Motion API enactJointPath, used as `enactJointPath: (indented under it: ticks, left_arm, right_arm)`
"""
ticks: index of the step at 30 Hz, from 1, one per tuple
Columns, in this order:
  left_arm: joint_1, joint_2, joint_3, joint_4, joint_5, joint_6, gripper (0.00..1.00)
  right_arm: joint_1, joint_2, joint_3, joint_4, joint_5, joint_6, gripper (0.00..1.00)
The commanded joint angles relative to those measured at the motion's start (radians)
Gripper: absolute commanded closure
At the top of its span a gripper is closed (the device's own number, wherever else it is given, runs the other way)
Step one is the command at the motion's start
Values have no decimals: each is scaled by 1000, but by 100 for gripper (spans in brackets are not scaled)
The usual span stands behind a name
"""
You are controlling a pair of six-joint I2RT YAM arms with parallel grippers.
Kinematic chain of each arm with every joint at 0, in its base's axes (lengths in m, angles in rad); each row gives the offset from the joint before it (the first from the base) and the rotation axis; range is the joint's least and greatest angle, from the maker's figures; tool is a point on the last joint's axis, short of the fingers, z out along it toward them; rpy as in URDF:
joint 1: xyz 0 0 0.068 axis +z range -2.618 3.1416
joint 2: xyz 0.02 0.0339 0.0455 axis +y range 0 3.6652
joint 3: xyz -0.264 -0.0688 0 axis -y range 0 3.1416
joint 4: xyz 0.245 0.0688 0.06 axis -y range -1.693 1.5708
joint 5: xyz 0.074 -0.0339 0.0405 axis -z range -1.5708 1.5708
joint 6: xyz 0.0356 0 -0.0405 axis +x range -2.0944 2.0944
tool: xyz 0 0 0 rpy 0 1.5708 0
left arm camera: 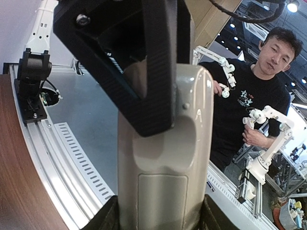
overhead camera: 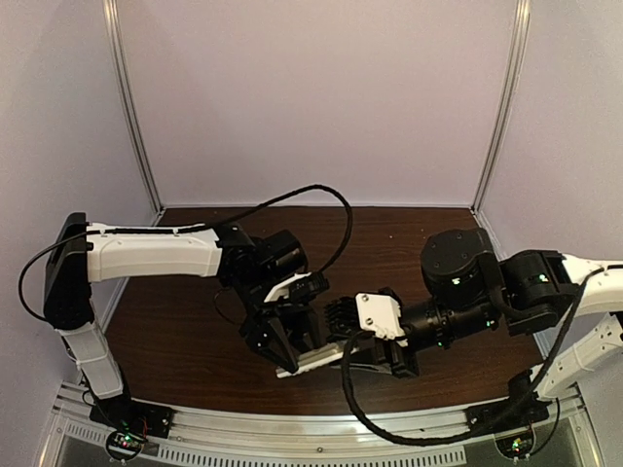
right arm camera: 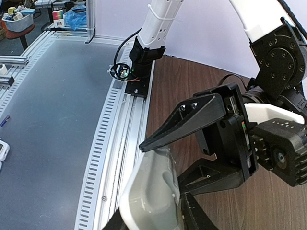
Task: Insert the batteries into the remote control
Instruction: Pass from the left arm to the right, then place the remote control at the center of the board.
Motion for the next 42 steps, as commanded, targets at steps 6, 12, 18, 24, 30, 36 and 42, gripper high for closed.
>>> enactJointPath:
  ticks: [6, 12, 18, 24, 30, 36, 42]
  left_arm:
    - [26, -2, 63, -9, -44, 25, 41]
    - [116, -63, 63, 99, -158, -91, 3]
    - [208, -174, -5, 401, -451, -399, 3]
    - [276, -396, -184, 760, -937, -644, 3]
    - [276, -519, -313, 845, -1374, -814, 2]
    - [277, -462, -317, 782, -1243, -831, 3]
    - [276, -486, -450, 892, -1268, -923, 3]
  right_arm:
    - [11, -28, 4, -37, 32, 62, 94]
    - [11, -57, -19, -22, 47, 99, 100]
    - [-5, -54, -38, -12, 171, 135, 100]
    - [-185, 8, -64, 50, 127, 314, 100]
    - [-405, 113, -135, 231, -74, 550, 100]
    - [-501, 268, -143, 352, -252, 678, 100]
    - [-576, 398, -168, 494, -349, 768, 97]
